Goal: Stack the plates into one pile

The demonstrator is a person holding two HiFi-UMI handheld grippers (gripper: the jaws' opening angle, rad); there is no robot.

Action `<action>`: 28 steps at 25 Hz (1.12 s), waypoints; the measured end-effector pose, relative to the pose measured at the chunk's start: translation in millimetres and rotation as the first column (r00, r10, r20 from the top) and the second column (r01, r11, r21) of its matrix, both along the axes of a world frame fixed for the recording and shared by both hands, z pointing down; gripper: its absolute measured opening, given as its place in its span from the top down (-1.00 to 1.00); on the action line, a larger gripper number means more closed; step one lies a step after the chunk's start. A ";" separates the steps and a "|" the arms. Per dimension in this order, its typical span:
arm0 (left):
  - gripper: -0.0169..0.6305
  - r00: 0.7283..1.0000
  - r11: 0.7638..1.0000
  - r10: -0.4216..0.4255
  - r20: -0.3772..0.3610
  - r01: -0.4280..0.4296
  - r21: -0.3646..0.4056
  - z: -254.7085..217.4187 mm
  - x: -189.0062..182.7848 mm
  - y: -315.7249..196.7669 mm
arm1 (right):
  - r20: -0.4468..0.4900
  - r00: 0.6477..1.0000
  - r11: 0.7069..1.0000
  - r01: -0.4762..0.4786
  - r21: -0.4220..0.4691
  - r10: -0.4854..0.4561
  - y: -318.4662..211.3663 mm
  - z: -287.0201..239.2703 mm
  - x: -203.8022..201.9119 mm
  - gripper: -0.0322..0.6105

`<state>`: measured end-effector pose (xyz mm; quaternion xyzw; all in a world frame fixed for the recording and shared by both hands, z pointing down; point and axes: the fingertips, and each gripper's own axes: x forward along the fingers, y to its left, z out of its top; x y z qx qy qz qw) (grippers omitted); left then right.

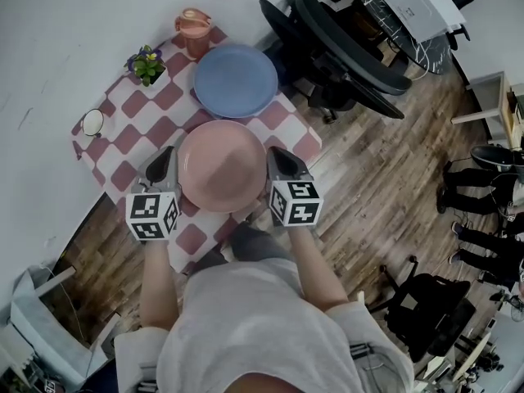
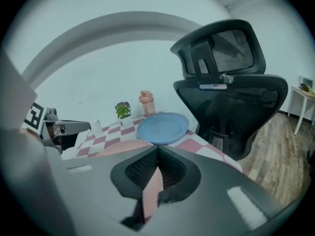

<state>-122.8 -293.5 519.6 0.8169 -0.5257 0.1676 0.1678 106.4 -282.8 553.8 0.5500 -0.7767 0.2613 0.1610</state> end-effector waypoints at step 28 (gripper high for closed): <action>0.93 0.998 0.959 -0.026 -0.050 0.039 0.279 -107.0 12.2 -74.8 | 0.020 0.994 0.955 0.101 0.280 -0.111 -96.4 -96.9 18.2 0.90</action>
